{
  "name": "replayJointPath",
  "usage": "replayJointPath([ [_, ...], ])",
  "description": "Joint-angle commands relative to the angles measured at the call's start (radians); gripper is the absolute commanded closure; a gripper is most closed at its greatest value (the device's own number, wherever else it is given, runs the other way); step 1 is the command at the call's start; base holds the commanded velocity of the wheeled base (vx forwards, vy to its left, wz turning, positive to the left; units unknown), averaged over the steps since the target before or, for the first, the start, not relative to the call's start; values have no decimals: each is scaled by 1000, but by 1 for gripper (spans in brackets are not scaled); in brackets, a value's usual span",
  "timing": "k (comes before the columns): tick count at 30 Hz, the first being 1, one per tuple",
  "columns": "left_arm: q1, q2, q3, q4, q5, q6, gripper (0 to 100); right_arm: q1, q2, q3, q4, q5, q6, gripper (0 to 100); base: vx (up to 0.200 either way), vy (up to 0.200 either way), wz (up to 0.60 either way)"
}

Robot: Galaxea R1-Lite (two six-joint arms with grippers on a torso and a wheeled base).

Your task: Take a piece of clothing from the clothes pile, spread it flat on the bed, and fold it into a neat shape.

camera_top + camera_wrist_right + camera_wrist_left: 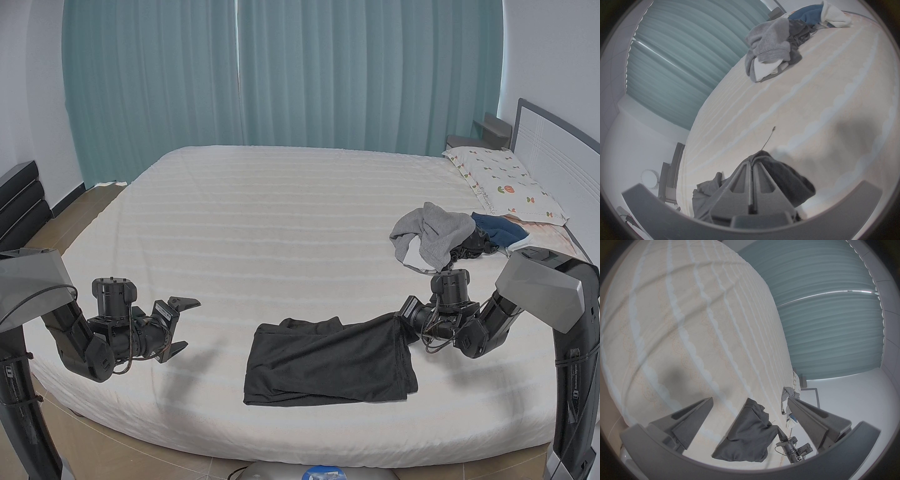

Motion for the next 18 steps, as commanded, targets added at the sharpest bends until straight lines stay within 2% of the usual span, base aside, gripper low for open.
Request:
replayJointPath([
  [1, 0, 3, 0, -1, 0, -1, 0, -27, 4, -2, -2, 6, 1, 100, 0, 0, 0],
  [12, -1, 7, 0, -1, 0, -1, 0, -28, 12, -8, -2, 35, 9, 100, 0, 0, 0],
  [13, -1, 7, 0, -1, 0, -1, 0, -28, 12, -3, -4, 35, 9, 0, 0, 0, 0],
  [18, -3, 9, -3, -1, 0, 8, 0, -33, -10, 40, -44, 49, 9, 0, 0, 0, 0],
])
